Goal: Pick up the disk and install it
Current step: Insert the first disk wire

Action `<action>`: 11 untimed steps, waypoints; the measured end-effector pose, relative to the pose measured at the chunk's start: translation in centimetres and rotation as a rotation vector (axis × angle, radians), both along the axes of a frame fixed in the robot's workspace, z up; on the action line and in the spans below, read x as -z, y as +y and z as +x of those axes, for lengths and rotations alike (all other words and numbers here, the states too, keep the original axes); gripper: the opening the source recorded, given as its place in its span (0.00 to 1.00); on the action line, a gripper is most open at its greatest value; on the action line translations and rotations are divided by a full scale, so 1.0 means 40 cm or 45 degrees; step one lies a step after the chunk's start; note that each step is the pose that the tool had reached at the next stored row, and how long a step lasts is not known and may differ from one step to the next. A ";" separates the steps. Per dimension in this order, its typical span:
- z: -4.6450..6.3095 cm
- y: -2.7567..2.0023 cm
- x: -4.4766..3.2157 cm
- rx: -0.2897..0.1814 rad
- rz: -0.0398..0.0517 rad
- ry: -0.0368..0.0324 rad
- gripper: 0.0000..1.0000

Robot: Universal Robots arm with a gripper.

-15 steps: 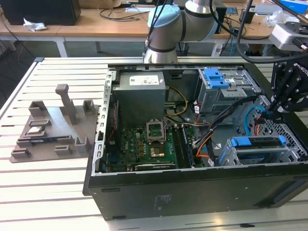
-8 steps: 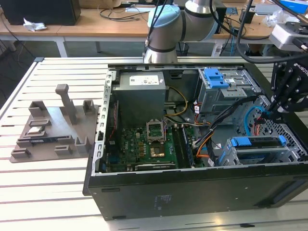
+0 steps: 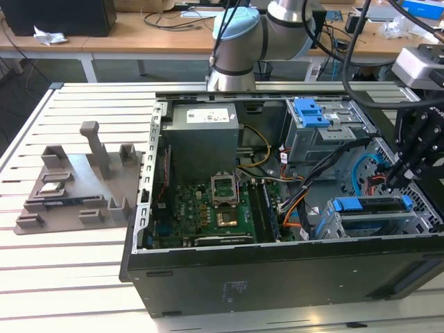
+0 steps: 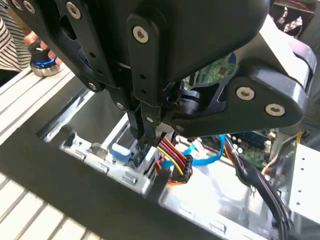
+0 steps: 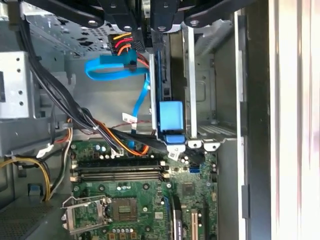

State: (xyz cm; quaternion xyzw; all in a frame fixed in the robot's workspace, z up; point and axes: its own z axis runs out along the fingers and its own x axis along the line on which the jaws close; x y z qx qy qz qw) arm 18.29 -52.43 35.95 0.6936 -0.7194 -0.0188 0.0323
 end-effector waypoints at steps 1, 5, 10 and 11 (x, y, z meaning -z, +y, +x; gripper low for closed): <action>-0.004 -0.006 0.001 0.000 0.000 0.0000 0.17; -0.006 -0.021 0.014 -0.005 0.000 0.0000 0.17; -0.006 -0.021 0.029 -0.010 0.000 0.0002 0.17; -0.006 -0.021 0.030 -0.011 0.000 0.0001 0.17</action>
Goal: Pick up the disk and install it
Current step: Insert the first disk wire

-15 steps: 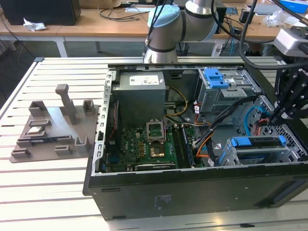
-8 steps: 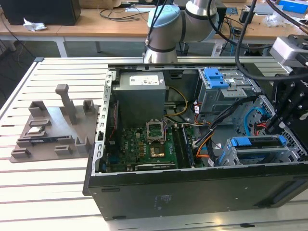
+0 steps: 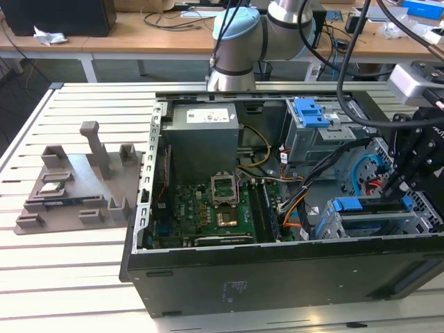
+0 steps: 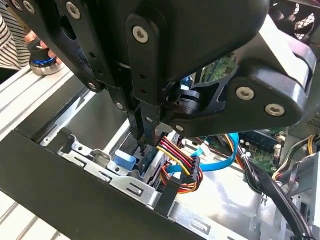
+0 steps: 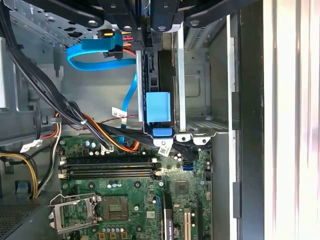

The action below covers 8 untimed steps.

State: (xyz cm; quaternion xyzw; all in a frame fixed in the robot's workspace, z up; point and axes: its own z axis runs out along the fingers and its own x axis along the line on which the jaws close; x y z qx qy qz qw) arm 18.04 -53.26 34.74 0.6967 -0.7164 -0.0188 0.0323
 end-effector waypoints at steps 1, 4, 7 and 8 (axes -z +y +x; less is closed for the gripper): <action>0.000 0.000 0.002 -0.001 0.000 0.0001 0.17; 0.000 0.000 0.007 -0.001 0.000 0.0000 0.17; -0.001 0.000 0.011 -0.001 0.000 0.0000 0.17; -0.001 0.000 0.012 -0.001 0.000 0.0000 0.17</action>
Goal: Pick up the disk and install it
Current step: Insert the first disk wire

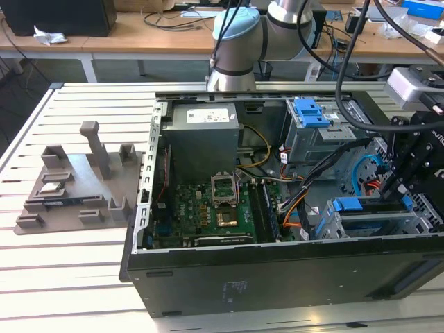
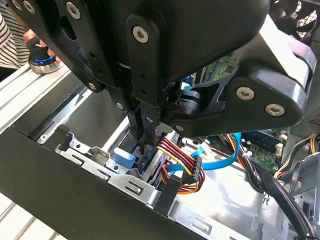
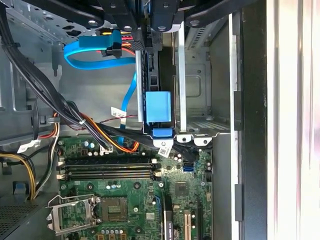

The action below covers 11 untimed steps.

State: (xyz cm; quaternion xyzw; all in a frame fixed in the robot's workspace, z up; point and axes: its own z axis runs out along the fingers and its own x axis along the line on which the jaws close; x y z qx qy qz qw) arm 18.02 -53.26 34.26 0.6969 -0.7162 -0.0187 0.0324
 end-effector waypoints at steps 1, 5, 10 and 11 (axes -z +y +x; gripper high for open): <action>0.000 0.000 0.002 0.000 0.000 0.0000 0.17; 0.000 0.000 0.006 0.000 0.000 0.0001 0.17; 0.000 0.000 0.006 0.000 0.001 -0.0007 0.17; 0.000 0.000 -0.001 0.000 0.004 -0.0013 0.17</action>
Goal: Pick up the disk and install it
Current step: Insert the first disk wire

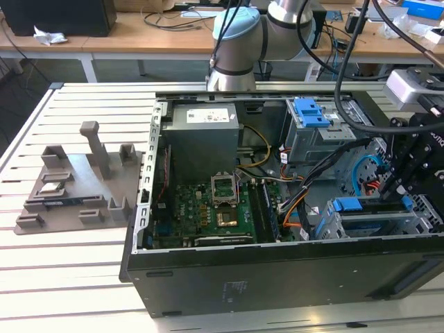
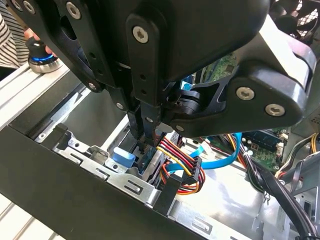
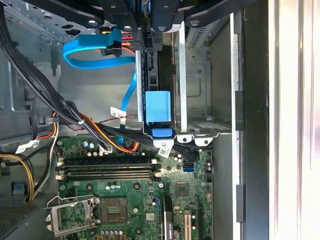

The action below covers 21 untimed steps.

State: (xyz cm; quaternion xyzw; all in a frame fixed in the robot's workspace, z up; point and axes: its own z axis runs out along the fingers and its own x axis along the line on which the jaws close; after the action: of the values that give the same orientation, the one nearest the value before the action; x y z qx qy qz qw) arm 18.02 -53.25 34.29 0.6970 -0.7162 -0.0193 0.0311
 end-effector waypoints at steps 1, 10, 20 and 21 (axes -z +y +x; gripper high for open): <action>0.000 0.000 -0.009 0.000 -0.002 -0.0003 0.17; -0.003 -0.005 0.004 0.000 0.019 -0.0009 0.17; -0.003 -0.005 -0.002 0.000 0.021 -0.0013 0.17; -0.003 -0.005 -0.002 0.000 0.021 -0.0012 0.17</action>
State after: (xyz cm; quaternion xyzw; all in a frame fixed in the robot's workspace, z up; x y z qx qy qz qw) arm 17.91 -53.44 34.37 0.6972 -0.7160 -0.0249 0.0250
